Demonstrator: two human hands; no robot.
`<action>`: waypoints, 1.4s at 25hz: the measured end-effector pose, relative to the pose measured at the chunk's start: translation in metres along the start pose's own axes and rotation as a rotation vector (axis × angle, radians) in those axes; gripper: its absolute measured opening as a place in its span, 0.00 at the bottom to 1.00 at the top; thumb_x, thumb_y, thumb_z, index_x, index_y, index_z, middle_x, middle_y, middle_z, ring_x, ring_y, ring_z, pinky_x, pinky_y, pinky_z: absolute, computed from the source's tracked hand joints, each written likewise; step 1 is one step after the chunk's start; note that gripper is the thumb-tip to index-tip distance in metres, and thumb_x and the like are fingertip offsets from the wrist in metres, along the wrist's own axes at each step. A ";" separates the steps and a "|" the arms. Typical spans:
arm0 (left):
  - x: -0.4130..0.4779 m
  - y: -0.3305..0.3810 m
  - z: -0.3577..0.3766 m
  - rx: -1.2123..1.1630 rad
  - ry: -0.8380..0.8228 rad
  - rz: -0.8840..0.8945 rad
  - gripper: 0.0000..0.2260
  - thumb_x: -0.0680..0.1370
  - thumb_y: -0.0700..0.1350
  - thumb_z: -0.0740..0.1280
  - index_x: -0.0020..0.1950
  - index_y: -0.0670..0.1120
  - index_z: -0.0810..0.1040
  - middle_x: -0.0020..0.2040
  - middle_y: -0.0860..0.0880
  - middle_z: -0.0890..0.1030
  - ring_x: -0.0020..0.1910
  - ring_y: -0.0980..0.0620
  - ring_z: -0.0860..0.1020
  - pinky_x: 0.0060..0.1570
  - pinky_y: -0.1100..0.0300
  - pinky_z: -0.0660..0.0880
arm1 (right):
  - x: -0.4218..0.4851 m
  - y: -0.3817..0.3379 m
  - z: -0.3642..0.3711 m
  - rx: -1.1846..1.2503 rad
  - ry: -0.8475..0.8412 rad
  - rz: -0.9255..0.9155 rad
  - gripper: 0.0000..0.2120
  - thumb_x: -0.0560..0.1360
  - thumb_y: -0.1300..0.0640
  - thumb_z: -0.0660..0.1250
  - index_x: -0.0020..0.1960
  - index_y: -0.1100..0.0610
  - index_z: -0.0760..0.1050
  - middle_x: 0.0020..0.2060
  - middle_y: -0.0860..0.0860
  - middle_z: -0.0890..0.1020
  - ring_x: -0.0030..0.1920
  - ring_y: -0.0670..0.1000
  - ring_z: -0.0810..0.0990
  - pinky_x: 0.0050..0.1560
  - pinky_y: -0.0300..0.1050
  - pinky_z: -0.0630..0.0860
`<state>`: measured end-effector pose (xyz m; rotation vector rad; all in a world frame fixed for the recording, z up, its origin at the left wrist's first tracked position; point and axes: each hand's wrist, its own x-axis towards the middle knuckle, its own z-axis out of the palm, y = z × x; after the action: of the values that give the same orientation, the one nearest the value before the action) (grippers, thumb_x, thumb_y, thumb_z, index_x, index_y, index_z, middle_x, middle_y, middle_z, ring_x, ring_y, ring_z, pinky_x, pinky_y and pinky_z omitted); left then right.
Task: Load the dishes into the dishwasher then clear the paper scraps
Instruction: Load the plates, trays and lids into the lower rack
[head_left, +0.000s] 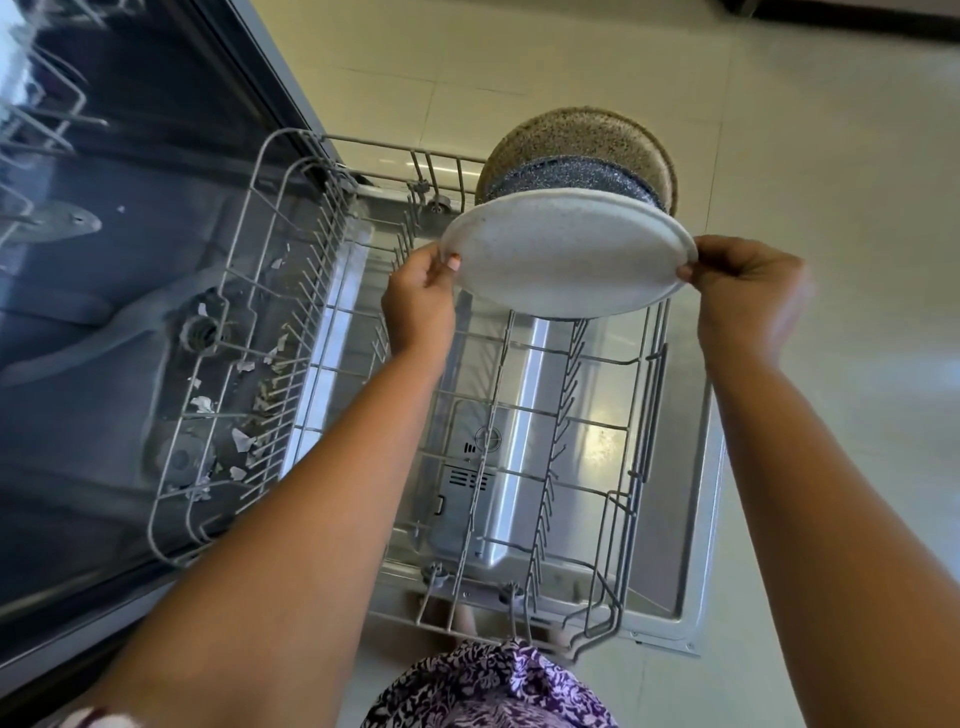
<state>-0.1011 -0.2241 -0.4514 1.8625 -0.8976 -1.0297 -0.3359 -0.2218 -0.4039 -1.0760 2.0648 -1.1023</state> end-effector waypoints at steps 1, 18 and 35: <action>0.000 -0.003 0.001 0.020 -0.007 -0.006 0.10 0.78 0.45 0.64 0.59 0.49 0.78 0.52 0.51 0.80 0.54 0.47 0.78 0.55 0.46 0.77 | -0.001 0.003 0.001 -0.028 -0.017 0.010 0.15 0.65 0.68 0.69 0.49 0.55 0.83 0.40 0.49 0.83 0.37 0.37 0.77 0.39 0.24 0.71; 0.017 -0.026 0.013 0.397 -0.380 -0.148 0.25 0.80 0.43 0.62 0.75 0.50 0.59 0.68 0.45 0.74 0.65 0.46 0.72 0.63 0.52 0.70 | -0.004 0.037 0.021 -0.490 -0.249 0.098 0.11 0.77 0.62 0.63 0.56 0.59 0.79 0.49 0.59 0.83 0.42 0.51 0.77 0.44 0.37 0.69; -0.137 0.014 -0.086 -0.061 -0.157 -0.239 0.11 0.78 0.41 0.64 0.49 0.59 0.78 0.53 0.51 0.82 0.55 0.52 0.79 0.59 0.49 0.75 | -0.169 -0.051 -0.014 -0.309 -0.379 -0.011 0.20 0.74 0.56 0.68 0.66 0.58 0.73 0.65 0.55 0.75 0.66 0.52 0.72 0.67 0.44 0.67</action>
<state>-0.0846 -0.0865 -0.3666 1.8892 -0.7343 -1.3501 -0.2383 -0.0905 -0.3362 -1.3278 1.9544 -0.5366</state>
